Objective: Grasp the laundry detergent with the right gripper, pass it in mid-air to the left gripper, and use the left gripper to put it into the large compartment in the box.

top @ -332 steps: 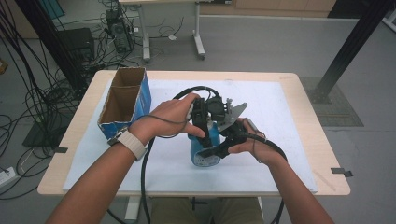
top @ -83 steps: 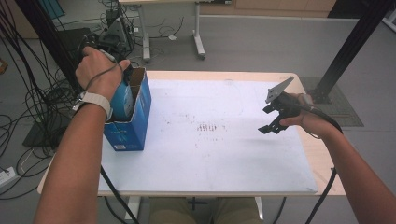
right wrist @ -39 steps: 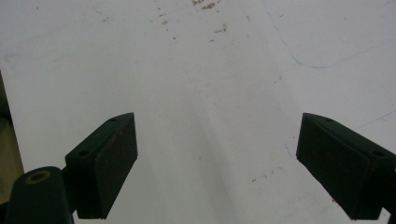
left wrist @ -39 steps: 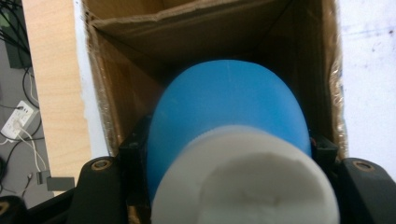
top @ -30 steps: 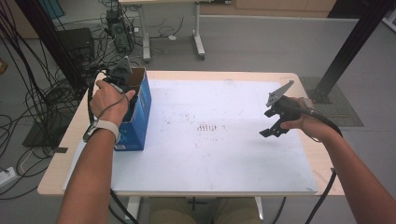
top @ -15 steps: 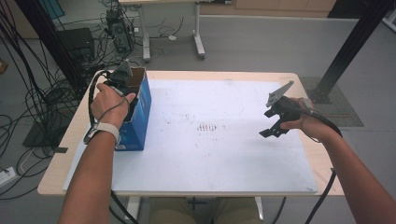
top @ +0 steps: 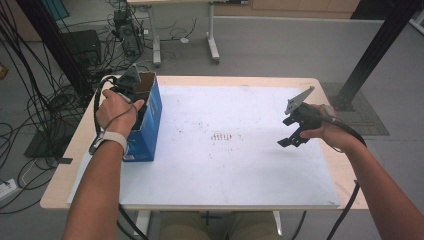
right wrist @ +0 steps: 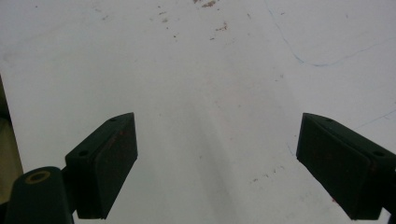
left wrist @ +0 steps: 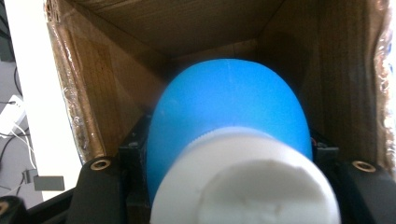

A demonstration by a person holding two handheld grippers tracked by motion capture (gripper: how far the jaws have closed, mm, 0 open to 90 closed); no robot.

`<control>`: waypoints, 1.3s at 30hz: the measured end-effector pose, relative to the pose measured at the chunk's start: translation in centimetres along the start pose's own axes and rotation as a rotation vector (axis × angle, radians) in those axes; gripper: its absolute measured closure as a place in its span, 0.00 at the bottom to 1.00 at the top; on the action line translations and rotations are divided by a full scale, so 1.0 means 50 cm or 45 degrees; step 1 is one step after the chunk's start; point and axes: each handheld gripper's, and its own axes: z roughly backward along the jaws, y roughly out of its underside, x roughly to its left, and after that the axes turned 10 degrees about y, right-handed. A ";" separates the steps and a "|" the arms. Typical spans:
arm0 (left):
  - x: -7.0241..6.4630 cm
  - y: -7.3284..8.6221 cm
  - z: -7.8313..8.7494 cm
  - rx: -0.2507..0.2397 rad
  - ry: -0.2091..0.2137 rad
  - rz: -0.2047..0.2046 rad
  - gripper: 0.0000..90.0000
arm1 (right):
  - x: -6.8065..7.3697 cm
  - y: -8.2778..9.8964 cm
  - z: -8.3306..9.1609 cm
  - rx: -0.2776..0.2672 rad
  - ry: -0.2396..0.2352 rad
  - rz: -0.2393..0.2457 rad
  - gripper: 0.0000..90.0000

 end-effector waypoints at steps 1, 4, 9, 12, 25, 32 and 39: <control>0.000 0.000 0.000 0.000 -0.001 0.000 0.41 | 0.000 0.000 0.000 0.000 -0.001 0.000 0.14; 0.000 0.000 0.000 -0.002 -0.001 -0.001 0.41 | 0.001 -0.001 -0.001 0.000 -0.001 -0.002 0.14; 0.001 0.000 0.000 0.001 0.000 0.001 0.41 | 0.001 -0.001 -0.001 0.004 0.000 -0.001 0.14; 0.001 0.000 -0.001 0.002 -0.001 0.000 0.41 | 0.001 -0.002 0.000 0.001 0.000 0.001 0.14; 0.000 -0.002 -0.001 0.005 -0.003 0.003 0.41 | 0.001 -0.003 0.000 0.005 0.001 0.009 0.14; 0.003 -0.001 0.000 0.011 0.002 0.005 0.41 | 0.003 -0.005 0.000 0.010 0.002 0.008 0.14; 0.002 0.000 0.000 0.009 0.000 0.010 0.41 | 0.004 -0.005 0.001 0.011 0.004 0.011 0.14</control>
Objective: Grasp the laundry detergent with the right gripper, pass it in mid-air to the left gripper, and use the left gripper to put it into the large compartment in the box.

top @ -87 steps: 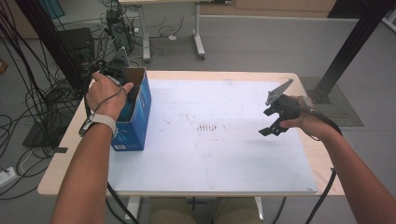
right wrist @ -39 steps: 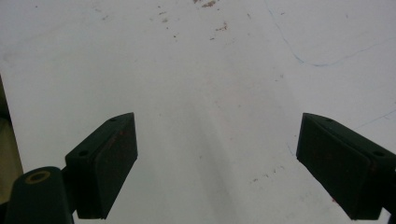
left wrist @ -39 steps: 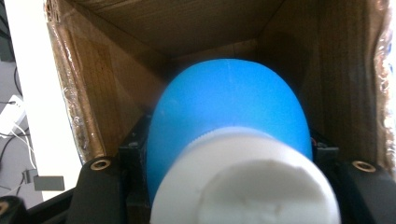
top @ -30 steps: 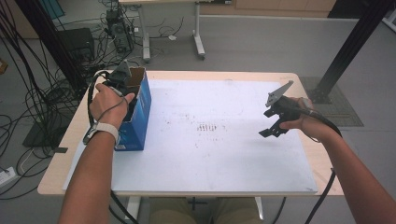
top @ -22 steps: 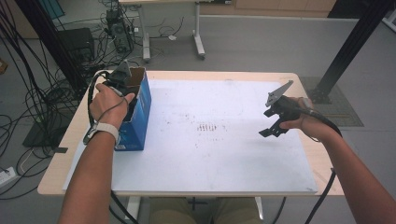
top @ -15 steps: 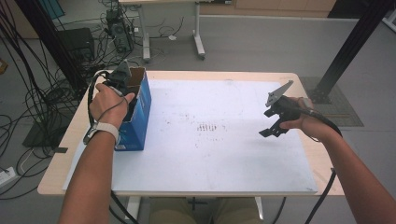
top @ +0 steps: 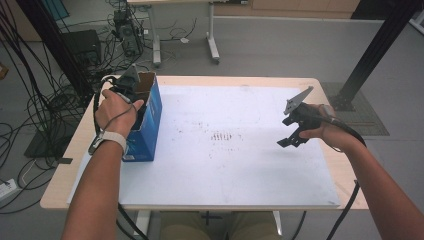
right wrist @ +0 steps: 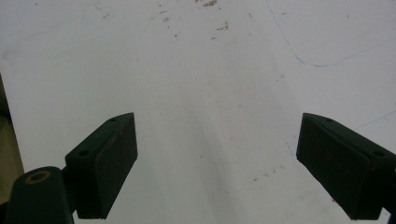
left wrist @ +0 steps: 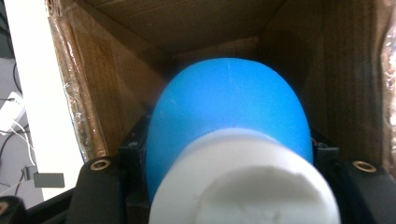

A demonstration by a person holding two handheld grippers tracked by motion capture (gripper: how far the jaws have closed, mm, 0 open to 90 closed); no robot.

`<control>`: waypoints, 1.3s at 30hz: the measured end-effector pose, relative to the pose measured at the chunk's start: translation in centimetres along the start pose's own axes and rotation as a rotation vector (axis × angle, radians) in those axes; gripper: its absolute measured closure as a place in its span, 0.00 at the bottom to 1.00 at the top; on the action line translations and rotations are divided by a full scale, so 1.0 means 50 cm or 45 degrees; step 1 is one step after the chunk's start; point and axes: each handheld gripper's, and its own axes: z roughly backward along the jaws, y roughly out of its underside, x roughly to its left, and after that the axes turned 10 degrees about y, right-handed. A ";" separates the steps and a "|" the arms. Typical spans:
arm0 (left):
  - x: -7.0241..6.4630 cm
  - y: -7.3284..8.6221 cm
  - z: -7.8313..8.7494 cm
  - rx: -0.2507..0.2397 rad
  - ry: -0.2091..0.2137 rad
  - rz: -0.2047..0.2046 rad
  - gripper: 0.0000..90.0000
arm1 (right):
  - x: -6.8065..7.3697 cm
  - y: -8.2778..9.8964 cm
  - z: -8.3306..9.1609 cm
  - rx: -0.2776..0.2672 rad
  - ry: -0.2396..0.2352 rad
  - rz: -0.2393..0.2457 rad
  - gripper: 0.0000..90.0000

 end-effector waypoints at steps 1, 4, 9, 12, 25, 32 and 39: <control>0.000 0.000 0.000 0.001 0.000 0.000 0.41 | 0.000 0.000 0.000 -0.001 0.000 -0.001 0.14; 0.001 0.000 0.000 0.003 0.001 0.002 0.41 | 0.000 -0.001 0.001 0.001 0.000 0.006 0.14; 0.001 0.000 0.000 0.002 0.003 0.000 0.41 | 0.001 -0.003 0.002 0.001 0.000 0.004 0.14; 0.001 0.000 0.000 0.001 0.003 -0.001 0.41 | 0.001 -0.003 0.001 0.002 0.003 0.006 0.14; 0.000 -0.001 -0.001 0.004 0.000 -0.010 0.41 | 0.001 -0.003 0.000 0.004 0.000 0.009 0.14; 0.000 -0.001 -0.001 0.006 0.000 -0.009 0.41 | 0.001 -0.003 0.000 0.005 0.001 0.007 0.14; 0.000 -0.001 -0.001 0.006 0.001 -0.009 0.41 | 0.002 -0.002 -0.001 0.003 0.001 0.008 0.14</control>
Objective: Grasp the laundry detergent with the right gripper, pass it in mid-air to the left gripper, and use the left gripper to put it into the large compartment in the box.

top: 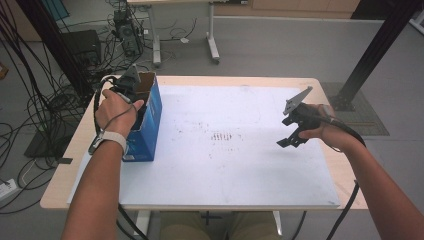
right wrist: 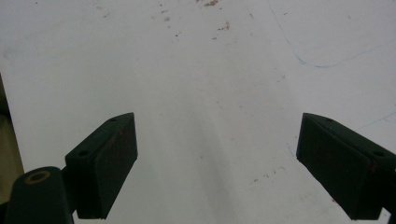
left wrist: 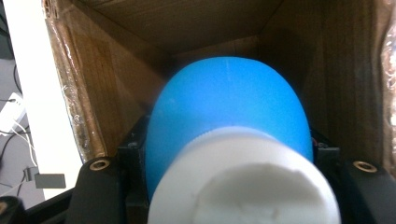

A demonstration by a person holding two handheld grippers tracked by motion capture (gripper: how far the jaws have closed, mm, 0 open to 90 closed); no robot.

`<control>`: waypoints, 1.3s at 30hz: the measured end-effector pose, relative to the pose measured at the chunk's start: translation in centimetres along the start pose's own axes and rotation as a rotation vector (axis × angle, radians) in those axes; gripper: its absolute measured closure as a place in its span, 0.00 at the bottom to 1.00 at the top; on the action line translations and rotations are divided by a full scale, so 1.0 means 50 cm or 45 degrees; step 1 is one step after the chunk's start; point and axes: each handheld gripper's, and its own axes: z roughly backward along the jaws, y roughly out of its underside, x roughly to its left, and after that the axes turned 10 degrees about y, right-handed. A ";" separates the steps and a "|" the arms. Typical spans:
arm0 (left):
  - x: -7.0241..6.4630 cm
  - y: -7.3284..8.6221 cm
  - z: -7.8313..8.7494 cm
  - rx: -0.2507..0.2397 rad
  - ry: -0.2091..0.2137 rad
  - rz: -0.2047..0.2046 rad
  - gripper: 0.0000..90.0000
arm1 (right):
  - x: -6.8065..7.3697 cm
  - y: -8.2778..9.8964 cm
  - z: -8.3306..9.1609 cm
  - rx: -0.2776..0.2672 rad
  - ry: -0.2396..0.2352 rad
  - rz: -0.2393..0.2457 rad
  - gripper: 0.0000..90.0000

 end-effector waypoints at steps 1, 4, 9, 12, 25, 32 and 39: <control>0.000 0.000 0.000 0.000 0.001 0.000 0.41 | 0.000 0.000 0.000 -0.001 0.000 0.000 0.14; 0.000 0.000 0.000 0.000 0.001 -0.003 0.41 | 0.000 0.001 0.000 0.001 -0.002 -0.002 0.14; -0.002 -0.001 -0.001 0.000 -0.004 -0.014 0.41 | 0.000 0.003 0.000 -0.001 -0.005 -0.002 0.14; -0.001 -0.001 -0.001 0.000 -0.002 -0.011 0.41 | -0.001 0.004 0.000 0.001 -0.003 0.001 0.14; -0.001 -0.002 -0.001 0.002 0.000 -0.025 0.41 | 0.001 0.004 0.000 0.007 -0.001 0.001 0.14; 0.002 0.000 -0.003 0.003 -0.013 -0.037 0.39 | 0.002 0.005 -0.002 0.012 -0.004 -0.001 0.13; 0.001 -0.001 -0.004 0.007 0.006 -0.053 0.34 | 0.002 0.006 -0.003 0.014 -0.009 0.001 0.13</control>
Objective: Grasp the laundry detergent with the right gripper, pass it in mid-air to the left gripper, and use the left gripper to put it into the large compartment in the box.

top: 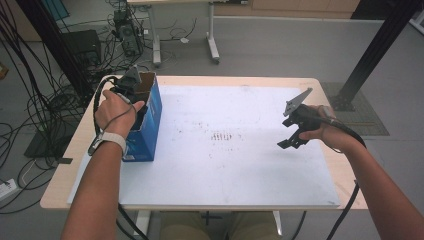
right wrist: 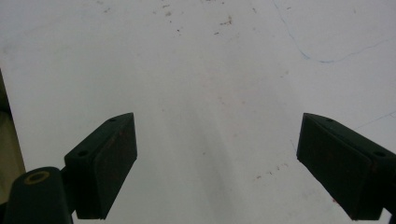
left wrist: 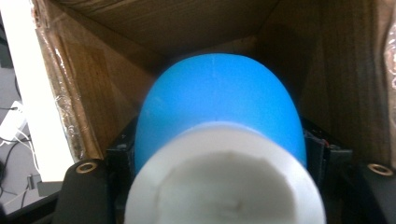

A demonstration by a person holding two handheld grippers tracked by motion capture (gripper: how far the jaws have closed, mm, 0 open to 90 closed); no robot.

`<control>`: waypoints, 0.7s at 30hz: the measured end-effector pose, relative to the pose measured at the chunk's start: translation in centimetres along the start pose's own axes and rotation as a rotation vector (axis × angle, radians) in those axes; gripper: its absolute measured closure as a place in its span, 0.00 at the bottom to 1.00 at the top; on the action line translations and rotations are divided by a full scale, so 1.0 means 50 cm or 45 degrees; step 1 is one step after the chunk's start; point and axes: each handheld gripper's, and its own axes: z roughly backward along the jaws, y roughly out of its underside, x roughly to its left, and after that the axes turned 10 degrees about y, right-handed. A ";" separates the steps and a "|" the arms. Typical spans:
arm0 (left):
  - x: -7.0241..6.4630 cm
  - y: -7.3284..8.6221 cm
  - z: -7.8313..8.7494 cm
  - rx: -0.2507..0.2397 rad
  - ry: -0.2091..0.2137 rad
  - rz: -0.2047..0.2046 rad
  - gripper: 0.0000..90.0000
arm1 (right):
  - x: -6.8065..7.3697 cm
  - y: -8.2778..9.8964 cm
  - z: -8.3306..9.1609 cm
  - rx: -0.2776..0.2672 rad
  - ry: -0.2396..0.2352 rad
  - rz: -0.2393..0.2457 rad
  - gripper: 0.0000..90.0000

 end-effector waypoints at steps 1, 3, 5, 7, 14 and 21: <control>0.001 0.000 0.001 -0.004 0.006 -0.002 0.33 | 0.000 0.000 0.000 0.000 0.001 0.000 0.13; 0.002 0.001 0.002 -0.013 0.012 -0.001 0.32 | 0.000 0.000 0.001 0.001 0.002 -0.002 0.13; 0.002 0.002 0.003 -0.016 0.015 -0.002 0.31 | 0.001 0.000 0.002 0.002 0.004 0.002 0.13; 0.002 0.002 0.005 -0.021 0.019 -0.001 0.31 | 0.001 0.000 0.002 0.003 0.005 0.003 0.13; 0.002 0.004 0.021 -0.047 0.030 -0.012 0.31 | 0.004 -0.001 0.002 0.008 0.005 0.010 0.13; 0.003 0.009 0.047 -0.111 0.025 -0.018 0.26 | 0.007 -0.004 0.003 0.014 0.005 0.016 0.13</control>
